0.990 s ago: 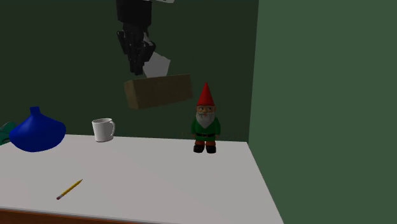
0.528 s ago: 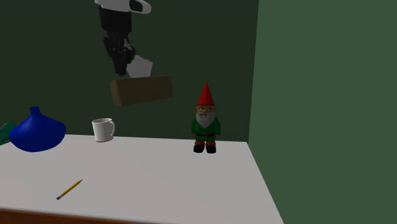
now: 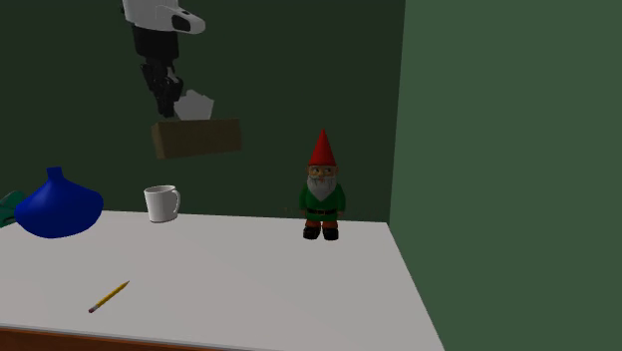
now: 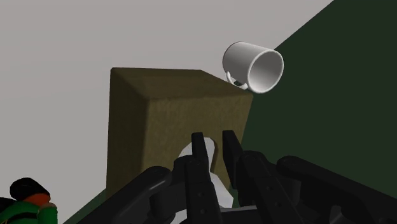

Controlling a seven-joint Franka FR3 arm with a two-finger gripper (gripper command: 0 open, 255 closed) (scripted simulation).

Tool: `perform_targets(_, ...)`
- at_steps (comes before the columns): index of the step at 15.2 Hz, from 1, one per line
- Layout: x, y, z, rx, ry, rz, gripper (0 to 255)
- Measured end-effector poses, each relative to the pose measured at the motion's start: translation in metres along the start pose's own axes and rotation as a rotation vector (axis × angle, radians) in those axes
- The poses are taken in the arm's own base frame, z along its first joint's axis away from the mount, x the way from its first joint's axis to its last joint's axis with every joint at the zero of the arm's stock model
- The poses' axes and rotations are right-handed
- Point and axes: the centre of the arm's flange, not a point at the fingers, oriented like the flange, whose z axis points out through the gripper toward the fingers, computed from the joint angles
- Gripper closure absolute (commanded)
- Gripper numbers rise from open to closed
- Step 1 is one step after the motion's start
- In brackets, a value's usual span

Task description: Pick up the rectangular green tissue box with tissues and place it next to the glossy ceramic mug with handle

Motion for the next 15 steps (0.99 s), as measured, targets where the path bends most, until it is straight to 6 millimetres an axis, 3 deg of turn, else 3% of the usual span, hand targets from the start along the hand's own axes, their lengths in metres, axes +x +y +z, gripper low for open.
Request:
perform_targets(4, -0.002, -0.039, 0.016, 0.000, 0.000, 0.000, 255)
perform_targets(15, -0.011, -0.026, 0.070, 0.000, 0.000, 0.002, 255)
